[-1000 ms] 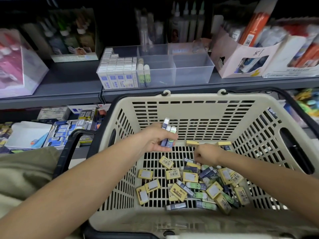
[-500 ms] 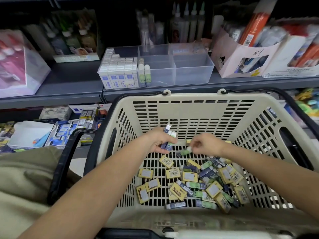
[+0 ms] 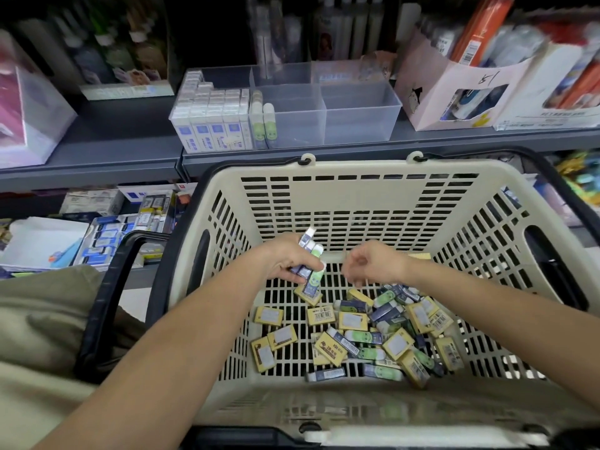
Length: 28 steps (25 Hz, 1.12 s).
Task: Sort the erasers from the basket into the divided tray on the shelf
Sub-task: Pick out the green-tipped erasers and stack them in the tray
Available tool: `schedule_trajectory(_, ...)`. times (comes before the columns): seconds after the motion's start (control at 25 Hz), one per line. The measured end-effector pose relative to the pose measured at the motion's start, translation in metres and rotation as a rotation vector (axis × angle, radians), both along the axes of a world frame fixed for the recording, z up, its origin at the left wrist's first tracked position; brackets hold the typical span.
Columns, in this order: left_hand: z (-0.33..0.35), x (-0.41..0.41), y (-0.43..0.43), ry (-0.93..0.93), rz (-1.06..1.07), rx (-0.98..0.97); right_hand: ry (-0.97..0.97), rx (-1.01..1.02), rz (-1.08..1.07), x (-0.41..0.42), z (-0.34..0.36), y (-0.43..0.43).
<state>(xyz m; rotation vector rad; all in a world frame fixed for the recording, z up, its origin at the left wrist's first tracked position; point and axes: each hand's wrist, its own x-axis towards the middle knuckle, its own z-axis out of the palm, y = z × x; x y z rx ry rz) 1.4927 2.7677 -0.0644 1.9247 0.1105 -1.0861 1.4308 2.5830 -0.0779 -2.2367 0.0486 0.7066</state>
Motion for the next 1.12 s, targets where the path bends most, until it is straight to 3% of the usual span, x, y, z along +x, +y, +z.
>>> schedule_trajectory(0.12,0.003,0.003,0.003,0.013,0.062,-0.014,-0.079,-0.485,0.389,-0.012,-0.017,0.005)
schedule_trajectory(0.28,0.013,-0.002,-0.001,0.046,0.078,-0.108,-0.085,-0.597,0.476,-0.019,-0.027,0.012)
schedule_trajectory(0.4,0.035,-0.001,-0.003,0.002,0.096,-0.152,-0.098,-0.426,0.340,-0.009,-0.010,0.007)
schedule_trajectory(0.52,0.071,0.007,0.001,-0.075,0.114,-0.246,-0.047,0.043,0.013,0.006,0.020,0.000)
schedule_trajectory(0.64,0.104,0.015,0.022,-0.229,0.097,-0.313,-0.012,0.367,-0.091,0.015,0.045,0.005)
schedule_trajectory(0.88,0.135,0.033,0.071,-0.487,0.126,-0.384,-0.267,0.423,-0.084,0.053,0.107,0.035)
schedule_trajectory(1.12,0.135,0.053,0.096,-0.522,0.253,-0.462,-0.633,0.323,-0.149,0.124,0.169,0.051)
